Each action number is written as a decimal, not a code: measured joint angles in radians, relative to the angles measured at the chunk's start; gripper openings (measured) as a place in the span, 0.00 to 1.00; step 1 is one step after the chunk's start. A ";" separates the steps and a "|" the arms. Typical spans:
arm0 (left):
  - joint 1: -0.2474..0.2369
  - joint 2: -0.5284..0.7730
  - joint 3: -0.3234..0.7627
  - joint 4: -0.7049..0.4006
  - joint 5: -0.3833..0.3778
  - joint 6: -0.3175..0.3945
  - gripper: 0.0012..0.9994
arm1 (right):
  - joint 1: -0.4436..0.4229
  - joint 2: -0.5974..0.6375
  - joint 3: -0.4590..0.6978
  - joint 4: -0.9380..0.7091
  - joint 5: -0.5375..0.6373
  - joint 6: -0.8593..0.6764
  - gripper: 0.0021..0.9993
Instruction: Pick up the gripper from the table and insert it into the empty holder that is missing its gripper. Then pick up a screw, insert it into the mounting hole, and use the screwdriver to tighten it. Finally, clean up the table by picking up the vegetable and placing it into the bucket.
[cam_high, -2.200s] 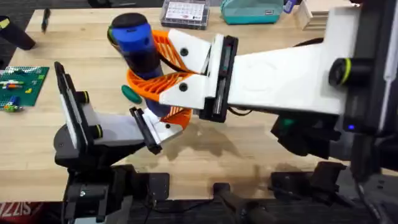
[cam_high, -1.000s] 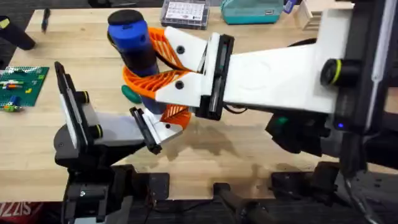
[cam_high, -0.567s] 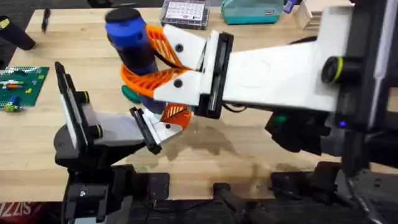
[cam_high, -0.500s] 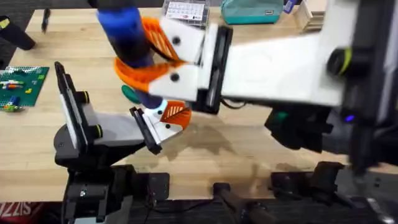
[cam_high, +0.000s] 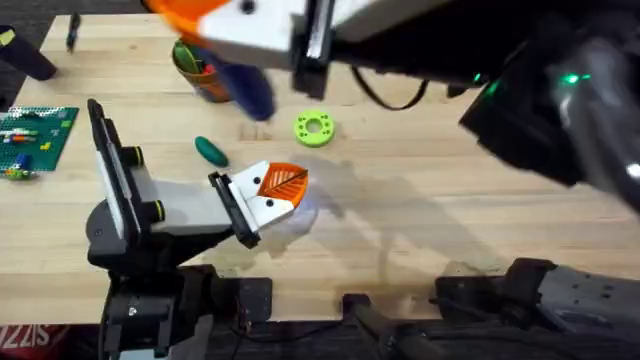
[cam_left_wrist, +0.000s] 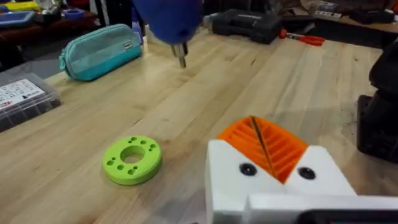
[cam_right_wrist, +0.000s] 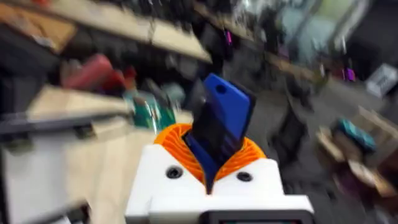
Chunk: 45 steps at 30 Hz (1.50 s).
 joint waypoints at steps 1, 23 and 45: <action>0.000 0.000 0.000 0.000 0.000 0.000 0.01 | -0.025 0.000 0.003 -0.043 0.001 -0.015 0.01; 0.000 0.000 0.000 0.002 -0.012 0.000 0.01 | -0.361 0.348 0.013 -0.406 0.291 -0.876 0.01; 0.000 0.000 0.000 0.004 -0.024 0.000 0.01 | -0.524 0.576 0.017 -0.400 0.383 -1.230 0.26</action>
